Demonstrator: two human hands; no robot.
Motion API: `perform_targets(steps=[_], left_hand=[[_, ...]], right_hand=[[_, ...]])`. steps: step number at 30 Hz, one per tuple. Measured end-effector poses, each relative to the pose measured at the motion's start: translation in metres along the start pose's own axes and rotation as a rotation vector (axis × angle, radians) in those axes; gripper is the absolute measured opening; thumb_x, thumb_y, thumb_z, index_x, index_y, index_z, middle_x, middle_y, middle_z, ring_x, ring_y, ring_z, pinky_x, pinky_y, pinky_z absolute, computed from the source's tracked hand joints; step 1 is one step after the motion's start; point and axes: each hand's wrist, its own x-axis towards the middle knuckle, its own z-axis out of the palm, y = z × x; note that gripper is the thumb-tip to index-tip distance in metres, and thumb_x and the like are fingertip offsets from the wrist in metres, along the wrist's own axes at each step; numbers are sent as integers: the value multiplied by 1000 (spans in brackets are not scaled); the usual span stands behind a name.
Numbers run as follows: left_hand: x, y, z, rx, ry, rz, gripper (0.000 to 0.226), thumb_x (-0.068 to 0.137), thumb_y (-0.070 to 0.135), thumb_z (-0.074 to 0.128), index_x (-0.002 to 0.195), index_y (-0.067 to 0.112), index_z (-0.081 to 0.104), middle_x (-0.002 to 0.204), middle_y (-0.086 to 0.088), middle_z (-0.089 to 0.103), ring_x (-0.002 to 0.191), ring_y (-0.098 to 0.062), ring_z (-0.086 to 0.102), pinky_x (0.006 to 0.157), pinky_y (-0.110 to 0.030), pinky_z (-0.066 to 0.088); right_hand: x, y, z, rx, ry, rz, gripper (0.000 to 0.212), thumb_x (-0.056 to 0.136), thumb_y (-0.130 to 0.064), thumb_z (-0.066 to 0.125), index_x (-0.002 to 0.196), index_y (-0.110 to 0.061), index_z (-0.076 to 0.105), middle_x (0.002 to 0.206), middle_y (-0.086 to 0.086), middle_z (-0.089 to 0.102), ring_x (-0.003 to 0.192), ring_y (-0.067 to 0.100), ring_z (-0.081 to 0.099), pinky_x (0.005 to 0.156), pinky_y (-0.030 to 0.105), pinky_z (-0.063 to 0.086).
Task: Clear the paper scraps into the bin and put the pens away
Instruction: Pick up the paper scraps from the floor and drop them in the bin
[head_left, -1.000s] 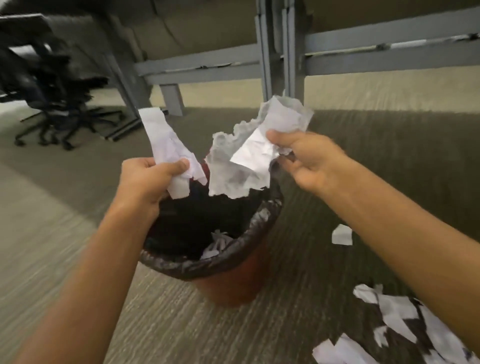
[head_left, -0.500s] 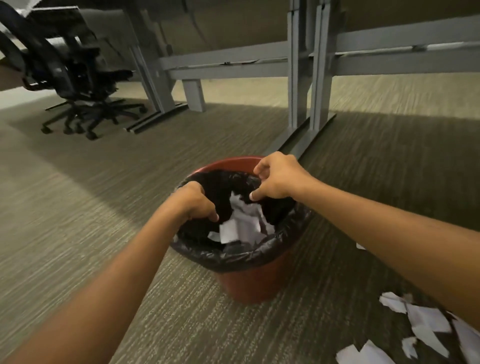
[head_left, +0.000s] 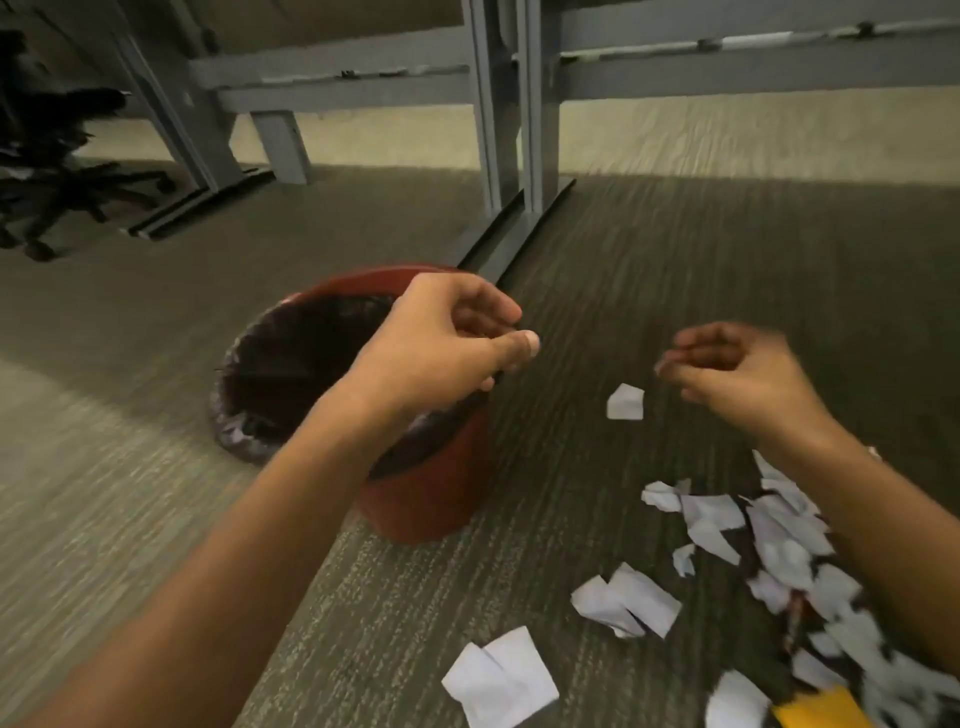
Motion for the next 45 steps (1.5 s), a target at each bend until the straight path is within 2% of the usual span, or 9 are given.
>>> perform_targets(steps=[5, 12, 17, 22, 28, 33, 38, 42, 45], left_hand=[[-5, -22, 110, 65, -329, -18, 19, 76, 26, 79, 91, 20, 68, 83, -3, 74, 76, -16, 72, 70, -38, 61], [-10, -107, 210, 406, -593, -27, 17, 79, 11, 64, 94, 15, 71, 90, -1, 72, 84, -15, 67, 66, -22, 51], [-13, -171, 204, 658, -719, -77, 37, 78, 15, 70, 114, 16, 62, 113, -5, 63, 100, -20, 61, 80, -30, 57], [-18, -204, 169, 845, -887, 27, 73, 64, 24, 82, 130, 21, 50, 127, -4, 55, 110, -20, 53, 88, -35, 52], [-42, -230, 144, 1044, -1021, 236, 107, 51, 41, 89, 137, 25, 26, 126, -4, 46, 107, -22, 49, 82, -37, 49], [-60, -239, 139, 1090, -1026, 422, 93, 60, 36, 84, 135, 23, 32, 127, -3, 42, 109, -21, 45, 77, -35, 42], [-61, -243, 138, 1041, -1074, 309, 44, 78, 32, 73, 117, 17, 60, 114, -2, 60, 104, -20, 56, 77, -30, 41], [-51, -233, 138, 851, -959, 229, 27, 84, 30, 69, 98, 7, 68, 97, -6, 66, 88, -17, 57, 71, -27, 41], [-34, -203, 148, 563, -842, 203, 20, 81, 28, 74, 84, 8, 71, 75, 0, 62, 66, -8, 51, 56, -15, 33]], right_hand=[[-35, 78, -22, -96, 33, 170, 25, 74, -13, 80, 89, -27, 66, 86, -5, 74, 84, 7, 69, 78, 29, 56], [-77, 163, -1, -290, -41, 230, 20, 70, -17, 75, 87, -22, 65, 83, -2, 72, 82, 15, 70, 77, 30, 56], [-94, 193, 39, -524, -152, 138, 44, 64, -38, 80, 99, -14, 69, 96, 6, 73, 90, 24, 67, 74, 27, 49], [-104, 200, 80, -725, -218, 98, 79, 64, -62, 72, 128, -20, 55, 130, 8, 54, 121, 31, 49, 96, 39, 46], [-104, 204, 102, -801, -214, -4, 54, 81, -42, 70, 127, -21, 54, 123, 11, 57, 114, 30, 56, 92, 38, 51], [-105, 202, 105, -780, -226, 3, 20, 90, -27, 62, 103, -13, 68, 97, 12, 71, 86, 29, 68, 75, 37, 56], [-102, 191, 70, -556, -138, 65, 29, 82, -21, 70, 99, 3, 66, 102, 23, 68, 96, 37, 63, 70, 30, 41], [-110, 184, 7, -438, -132, 182, 43, 77, -25, 76, 116, -10, 67, 111, 10, 72, 107, 28, 64, 83, 27, 46], [-122, 181, -40, -398, -103, 329, 36, 69, -29, 83, 102, -20, 70, 101, 1, 74, 96, 20, 67, 79, 27, 47]])
